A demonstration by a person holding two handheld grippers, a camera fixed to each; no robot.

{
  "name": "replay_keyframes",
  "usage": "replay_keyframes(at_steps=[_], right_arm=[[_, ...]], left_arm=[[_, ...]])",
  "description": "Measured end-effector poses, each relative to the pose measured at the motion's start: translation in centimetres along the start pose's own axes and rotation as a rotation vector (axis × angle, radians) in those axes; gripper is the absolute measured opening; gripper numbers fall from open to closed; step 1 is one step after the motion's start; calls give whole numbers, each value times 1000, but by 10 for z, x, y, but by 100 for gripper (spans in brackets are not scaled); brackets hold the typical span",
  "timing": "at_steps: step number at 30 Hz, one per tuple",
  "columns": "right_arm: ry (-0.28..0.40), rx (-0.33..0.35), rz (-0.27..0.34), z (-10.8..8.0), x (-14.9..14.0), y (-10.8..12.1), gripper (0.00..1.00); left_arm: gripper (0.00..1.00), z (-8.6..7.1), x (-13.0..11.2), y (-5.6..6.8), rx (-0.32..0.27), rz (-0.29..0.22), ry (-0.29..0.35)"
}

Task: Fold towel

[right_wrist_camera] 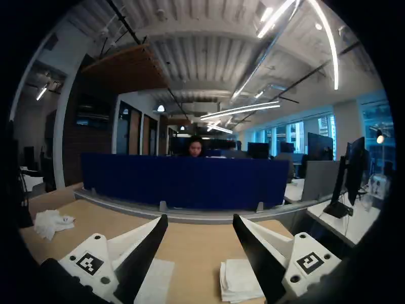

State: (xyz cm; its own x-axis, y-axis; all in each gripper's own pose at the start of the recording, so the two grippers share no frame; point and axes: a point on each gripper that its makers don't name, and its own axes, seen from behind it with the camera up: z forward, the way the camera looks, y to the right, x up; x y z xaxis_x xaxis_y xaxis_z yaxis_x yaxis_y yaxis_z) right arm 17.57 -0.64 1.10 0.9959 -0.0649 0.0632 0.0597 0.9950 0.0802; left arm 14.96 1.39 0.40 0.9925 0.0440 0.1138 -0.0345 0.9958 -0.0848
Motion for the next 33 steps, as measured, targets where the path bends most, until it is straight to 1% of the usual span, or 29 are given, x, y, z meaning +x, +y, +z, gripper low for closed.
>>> replay_keyframes(at_steps=[3, 8, 11, 14, 17, 21, 26, 33], right_arm=[[-28, 45, -19, -2, -2, -8, 100], [-82, 142, -53, -7, -3, -25, 100], [-117, 203, -87, -10, -7, -37, 100], [-161, 261, -120, -13, -14, -49, 100], [-204, 309, -143, -17, -22, -58, 100], [-255, 359, -162, -22, -32, -66, 100], [-342, 412, -187, -28, -56, -74, 100], [-480, 482, -215, -41, -107, -84, 100]], left_arm=[[96, 0, -5, 7, -38, 18, -31], [96, -2, -15, 21, -112, 73, -90], [96, -5, -20, 32, -161, 107, -121], [96, -8, -26, 42, -208, 132, -150], [96, -10, -32, 48, -242, 146, -178], [96, -14, -43, 57, -286, 151, -220], [96, -19, -64, 69, -347, 158, -288], [96, -28, -109, 82, -413, 177, -388]])
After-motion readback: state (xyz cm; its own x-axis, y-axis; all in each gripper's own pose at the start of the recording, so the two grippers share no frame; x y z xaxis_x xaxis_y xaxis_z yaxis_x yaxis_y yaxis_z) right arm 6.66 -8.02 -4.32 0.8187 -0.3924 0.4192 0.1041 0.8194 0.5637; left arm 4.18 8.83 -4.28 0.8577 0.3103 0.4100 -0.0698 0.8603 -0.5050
